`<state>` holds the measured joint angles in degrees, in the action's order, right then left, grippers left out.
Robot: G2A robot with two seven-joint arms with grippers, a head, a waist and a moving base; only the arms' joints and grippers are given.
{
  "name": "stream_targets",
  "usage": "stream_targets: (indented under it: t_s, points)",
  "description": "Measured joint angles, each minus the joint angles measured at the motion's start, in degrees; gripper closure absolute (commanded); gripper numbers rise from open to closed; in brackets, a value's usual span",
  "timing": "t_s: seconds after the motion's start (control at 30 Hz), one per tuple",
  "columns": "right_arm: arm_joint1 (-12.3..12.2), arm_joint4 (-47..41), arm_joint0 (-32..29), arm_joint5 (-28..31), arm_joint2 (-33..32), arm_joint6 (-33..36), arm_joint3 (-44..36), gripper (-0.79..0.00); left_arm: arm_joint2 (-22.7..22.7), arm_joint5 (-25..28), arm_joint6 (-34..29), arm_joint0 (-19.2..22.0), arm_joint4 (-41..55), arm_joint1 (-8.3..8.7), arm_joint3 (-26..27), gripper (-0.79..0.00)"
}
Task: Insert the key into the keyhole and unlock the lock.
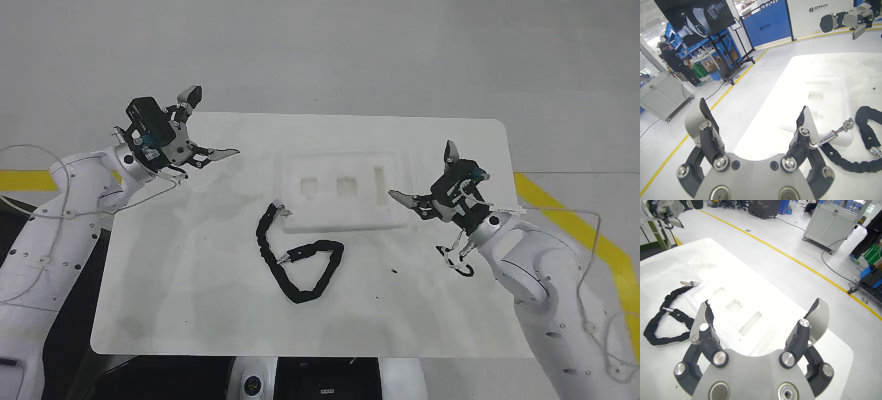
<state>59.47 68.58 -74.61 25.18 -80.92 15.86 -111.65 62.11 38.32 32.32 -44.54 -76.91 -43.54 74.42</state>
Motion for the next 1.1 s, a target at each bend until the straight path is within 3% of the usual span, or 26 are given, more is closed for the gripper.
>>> stream_targets:
  t_s: [0.4, 1.1]
  points:
    - [0.2, 6.0, 3.5, -3.9, 0.3, 4.8, -2.4, -0.785, 2.2, 1.1, -0.6, 3.4, -1.2, -0.51, -4.7, -0.785]
    - [0.2, 6.0, 3.5, -3.9, 0.3, 4.8, -2.4, -0.785, 2.3, 1.2, -0.6, 3.4, -1.2, -0.55, -4.8, -0.784]
